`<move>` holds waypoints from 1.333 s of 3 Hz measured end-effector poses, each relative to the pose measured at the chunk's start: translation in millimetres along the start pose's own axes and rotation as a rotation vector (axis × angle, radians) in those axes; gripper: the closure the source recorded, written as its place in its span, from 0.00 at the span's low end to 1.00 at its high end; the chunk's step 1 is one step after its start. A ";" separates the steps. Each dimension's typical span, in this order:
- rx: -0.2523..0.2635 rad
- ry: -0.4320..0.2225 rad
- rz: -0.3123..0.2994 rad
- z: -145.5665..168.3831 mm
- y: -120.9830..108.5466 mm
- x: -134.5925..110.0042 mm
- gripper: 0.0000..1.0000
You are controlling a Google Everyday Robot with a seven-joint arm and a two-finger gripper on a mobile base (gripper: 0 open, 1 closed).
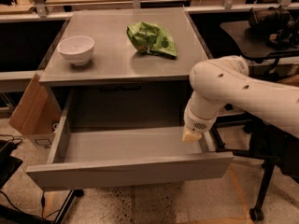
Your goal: Open top drawer
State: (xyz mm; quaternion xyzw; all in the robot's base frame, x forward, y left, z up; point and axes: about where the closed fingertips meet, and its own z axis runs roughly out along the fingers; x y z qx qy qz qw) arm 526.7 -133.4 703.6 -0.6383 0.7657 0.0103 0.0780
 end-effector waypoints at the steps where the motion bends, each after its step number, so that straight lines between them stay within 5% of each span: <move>1: -0.068 -0.058 0.016 26.1 28.8 -5.5 1.00; 2: -0.159 -0.094 0.009 41.8 55.2 -13.7 0.98; 4: -0.157 -0.090 0.006 42.7 55.4 -13.1 0.46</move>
Offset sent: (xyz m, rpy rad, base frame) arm -0.0712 0.0407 -0.0585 0.1678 0.2251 0.0446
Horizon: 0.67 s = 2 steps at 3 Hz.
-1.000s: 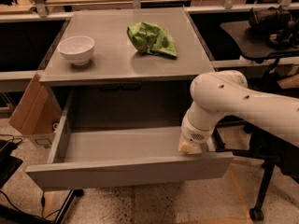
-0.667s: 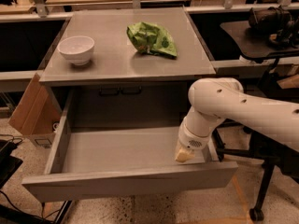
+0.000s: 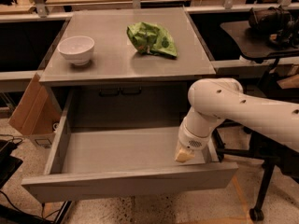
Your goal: Open top drawer
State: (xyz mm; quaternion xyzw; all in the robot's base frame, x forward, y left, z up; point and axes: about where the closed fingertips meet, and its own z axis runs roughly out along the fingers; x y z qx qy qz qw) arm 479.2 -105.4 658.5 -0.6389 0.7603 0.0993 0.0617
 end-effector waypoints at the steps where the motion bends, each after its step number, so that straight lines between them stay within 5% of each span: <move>1: -0.002 0.001 -0.001 0.7 0.5 0.1 0.21; 2: -0.004 0.002 -0.001 1.5 1.2 0.2 0.00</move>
Offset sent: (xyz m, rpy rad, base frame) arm -0.0005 0.0002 -0.0005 -0.0005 0.0012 0.0009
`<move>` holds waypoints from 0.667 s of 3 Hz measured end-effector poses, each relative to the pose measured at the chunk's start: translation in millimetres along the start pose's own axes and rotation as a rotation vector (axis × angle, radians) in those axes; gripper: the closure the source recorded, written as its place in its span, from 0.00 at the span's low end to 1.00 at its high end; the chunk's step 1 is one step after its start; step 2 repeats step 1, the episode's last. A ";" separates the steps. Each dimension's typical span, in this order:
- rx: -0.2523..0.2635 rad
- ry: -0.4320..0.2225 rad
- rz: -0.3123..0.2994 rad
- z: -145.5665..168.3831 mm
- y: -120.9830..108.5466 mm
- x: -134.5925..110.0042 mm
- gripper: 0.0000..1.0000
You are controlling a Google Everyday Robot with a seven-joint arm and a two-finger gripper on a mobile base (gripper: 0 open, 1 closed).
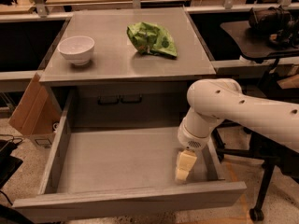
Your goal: Open top drawer
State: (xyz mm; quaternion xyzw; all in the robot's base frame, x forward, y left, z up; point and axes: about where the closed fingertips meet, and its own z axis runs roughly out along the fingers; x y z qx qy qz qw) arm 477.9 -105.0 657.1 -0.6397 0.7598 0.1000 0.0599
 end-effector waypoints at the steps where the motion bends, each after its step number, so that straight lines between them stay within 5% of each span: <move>1: 0.000 0.000 0.000 0.0 0.0 0.0 0.00; 2: 0.000 0.000 0.000 0.0 0.0 0.0 0.00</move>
Offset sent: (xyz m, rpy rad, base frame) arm 0.0000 0.0000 0.0000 0.0000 0.0000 0.0000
